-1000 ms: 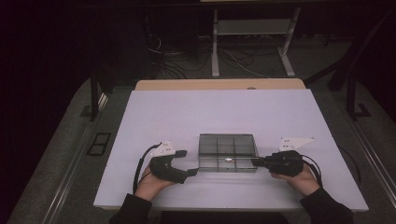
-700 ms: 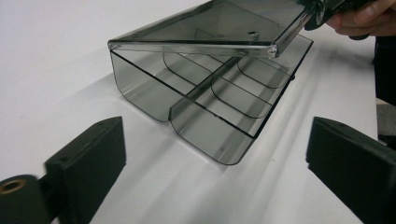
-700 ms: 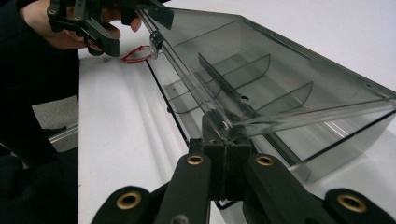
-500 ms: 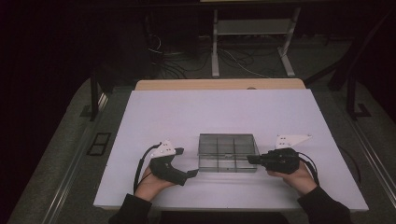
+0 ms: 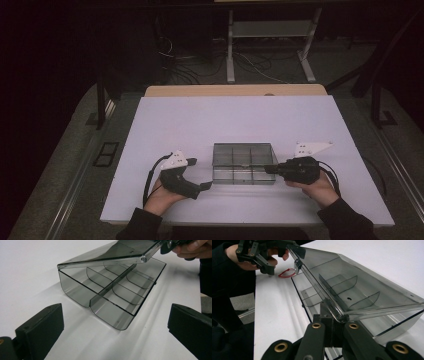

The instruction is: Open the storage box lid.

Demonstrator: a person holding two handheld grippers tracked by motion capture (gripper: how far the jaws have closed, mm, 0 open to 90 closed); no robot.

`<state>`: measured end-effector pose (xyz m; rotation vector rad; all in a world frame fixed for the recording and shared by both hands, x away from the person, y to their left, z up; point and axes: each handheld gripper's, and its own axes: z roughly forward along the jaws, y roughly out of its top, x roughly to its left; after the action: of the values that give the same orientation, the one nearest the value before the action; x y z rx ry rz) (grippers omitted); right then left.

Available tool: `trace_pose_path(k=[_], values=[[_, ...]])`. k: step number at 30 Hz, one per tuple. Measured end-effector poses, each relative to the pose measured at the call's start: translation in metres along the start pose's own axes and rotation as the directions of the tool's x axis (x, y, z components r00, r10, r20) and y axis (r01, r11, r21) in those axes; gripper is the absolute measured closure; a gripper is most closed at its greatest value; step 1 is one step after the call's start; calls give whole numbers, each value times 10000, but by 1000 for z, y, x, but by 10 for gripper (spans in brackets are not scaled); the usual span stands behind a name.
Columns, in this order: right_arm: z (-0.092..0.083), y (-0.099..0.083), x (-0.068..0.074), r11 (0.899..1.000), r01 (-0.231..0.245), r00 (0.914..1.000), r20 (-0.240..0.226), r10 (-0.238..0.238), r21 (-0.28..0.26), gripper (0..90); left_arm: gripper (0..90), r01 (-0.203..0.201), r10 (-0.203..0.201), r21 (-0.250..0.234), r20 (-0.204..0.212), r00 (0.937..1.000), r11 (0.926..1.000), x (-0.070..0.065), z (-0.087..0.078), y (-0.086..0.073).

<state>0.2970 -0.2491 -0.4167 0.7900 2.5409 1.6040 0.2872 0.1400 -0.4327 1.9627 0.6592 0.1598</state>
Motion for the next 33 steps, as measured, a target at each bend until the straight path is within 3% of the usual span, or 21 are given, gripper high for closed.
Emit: trace_pose_path(k=[33], values=[[-5, 23, -8, 9989, 292, 9995, 144, -287, -371, 893, 33, -121, 123, -117, 173, 9998, 9999, 0, 1, 4]])
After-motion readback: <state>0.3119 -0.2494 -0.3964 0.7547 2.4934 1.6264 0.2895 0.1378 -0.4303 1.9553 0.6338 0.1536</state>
